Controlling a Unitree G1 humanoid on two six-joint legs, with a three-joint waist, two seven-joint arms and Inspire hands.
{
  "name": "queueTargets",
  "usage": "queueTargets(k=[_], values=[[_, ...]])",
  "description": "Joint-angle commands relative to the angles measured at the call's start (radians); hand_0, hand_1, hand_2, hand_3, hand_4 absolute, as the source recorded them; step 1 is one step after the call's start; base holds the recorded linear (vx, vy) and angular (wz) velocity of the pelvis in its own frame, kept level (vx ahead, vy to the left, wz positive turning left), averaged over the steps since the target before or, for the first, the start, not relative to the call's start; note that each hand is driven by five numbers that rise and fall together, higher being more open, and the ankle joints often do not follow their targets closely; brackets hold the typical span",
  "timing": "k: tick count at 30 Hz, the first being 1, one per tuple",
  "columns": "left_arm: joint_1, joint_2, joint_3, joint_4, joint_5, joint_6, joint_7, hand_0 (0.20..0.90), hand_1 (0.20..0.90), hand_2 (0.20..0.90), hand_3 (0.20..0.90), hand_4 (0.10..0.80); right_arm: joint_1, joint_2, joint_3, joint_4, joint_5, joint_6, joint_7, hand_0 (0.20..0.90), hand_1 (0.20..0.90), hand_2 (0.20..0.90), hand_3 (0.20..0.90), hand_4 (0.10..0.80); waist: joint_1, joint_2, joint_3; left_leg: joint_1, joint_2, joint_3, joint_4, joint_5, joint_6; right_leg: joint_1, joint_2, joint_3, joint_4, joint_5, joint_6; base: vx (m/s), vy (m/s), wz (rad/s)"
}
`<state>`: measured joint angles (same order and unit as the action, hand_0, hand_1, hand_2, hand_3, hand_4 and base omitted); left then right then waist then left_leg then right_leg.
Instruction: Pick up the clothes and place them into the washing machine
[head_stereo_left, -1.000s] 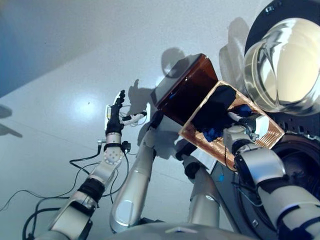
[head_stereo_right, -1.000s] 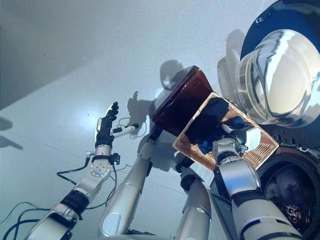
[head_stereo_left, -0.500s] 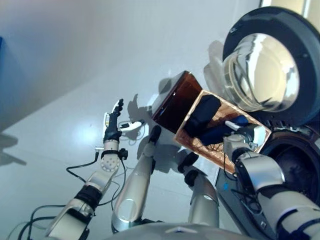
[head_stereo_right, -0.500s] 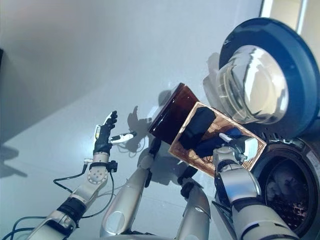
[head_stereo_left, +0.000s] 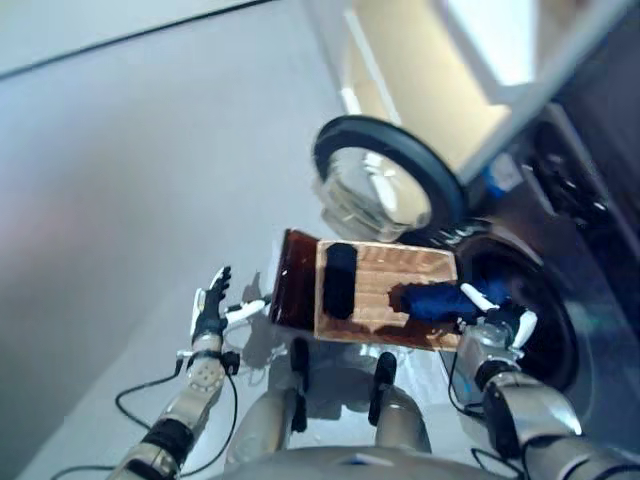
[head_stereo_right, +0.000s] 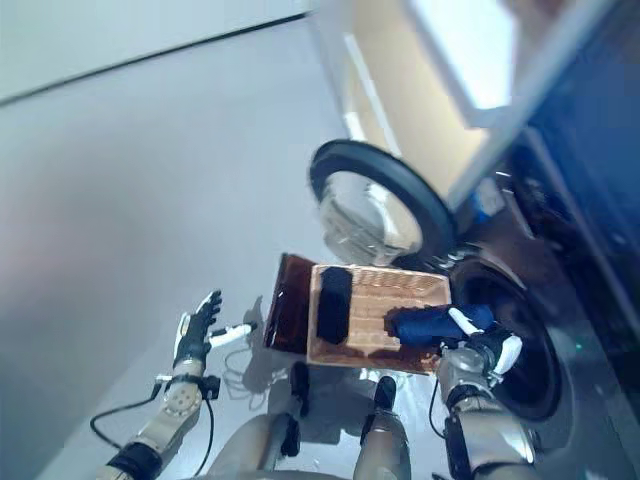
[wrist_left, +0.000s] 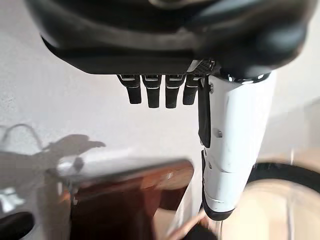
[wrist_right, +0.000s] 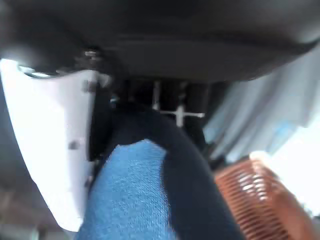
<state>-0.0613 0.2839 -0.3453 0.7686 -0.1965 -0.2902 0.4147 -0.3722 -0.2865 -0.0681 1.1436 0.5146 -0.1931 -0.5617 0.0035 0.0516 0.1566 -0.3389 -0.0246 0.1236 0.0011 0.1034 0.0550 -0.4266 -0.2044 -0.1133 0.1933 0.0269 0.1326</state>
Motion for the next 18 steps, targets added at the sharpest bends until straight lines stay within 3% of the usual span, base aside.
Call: queueTargets(k=[1,5,10,15,18], values=[[-0.011,0.009,0.085,0.027,-0.046,-0.069,0.032,0.900,0.900,0.900,0.900,0.800,0.079,0.027,0.018,-0.329,0.059,-0.131,0.003,0.200,0.200,0.200,0.200,0.300,-0.023,-0.016,0.016,-0.023,0.038,0.041,0.053,-0.055,-0.091,0.090,-0.034,0.041,-0.190,0.114,0.042,-0.027,-0.028,-0.51],[0.006,-0.001,0.081,0.054,-0.071,-0.075,0.029,0.900,0.900,0.900,0.900,0.800,0.126,0.063,0.007,-0.442,0.113,-0.167,0.012,0.200,0.200,0.200,0.200,0.300,-0.040,0.000,0.005,-0.012,0.038,0.058,0.036,-0.048,-0.092,0.084,-0.031,0.061,-0.199,0.121,0.042,-0.015,-0.029,-0.45],[0.034,-0.023,0.072,0.063,-0.103,-0.072,0.011,0.900,0.900,0.900,0.900,0.800,0.140,0.126,-0.005,-0.515,0.337,-0.242,0.113,0.200,0.200,0.200,0.200,0.300,-0.058,0.041,0.000,-0.002,0.037,0.084,0.032,-0.053,-0.091,0.071,-0.033,0.088,-0.198,0.122,0.046,-0.023,-0.001,-0.07],[0.042,-0.035,0.063,0.053,-0.133,-0.080,0.003,0.900,0.900,0.900,0.900,0.800,0.103,0.158,-0.011,-0.541,0.435,-0.290,0.139,0.200,0.200,0.200,0.200,0.300,-0.058,0.075,0.015,-0.014,0.033,0.101,0.044,-0.060,-0.087,0.041,-0.033,0.114,-0.187,0.123,0.049,-0.039,0.013,-0.12],[0.044,-0.041,0.042,0.026,-0.152,-0.087,-0.003,0.900,0.900,0.900,0.900,0.800,0.044,0.174,-0.018,-0.539,0.480,-0.319,0.143,0.200,0.200,0.200,0.200,0.300,-0.053,0.116,0.038,-0.036,0.030,0.110,0.068,-0.071,-0.082,0.003,-0.034,0.131,-0.153,0.111,0.045,-0.044,0.021,-0.16]])
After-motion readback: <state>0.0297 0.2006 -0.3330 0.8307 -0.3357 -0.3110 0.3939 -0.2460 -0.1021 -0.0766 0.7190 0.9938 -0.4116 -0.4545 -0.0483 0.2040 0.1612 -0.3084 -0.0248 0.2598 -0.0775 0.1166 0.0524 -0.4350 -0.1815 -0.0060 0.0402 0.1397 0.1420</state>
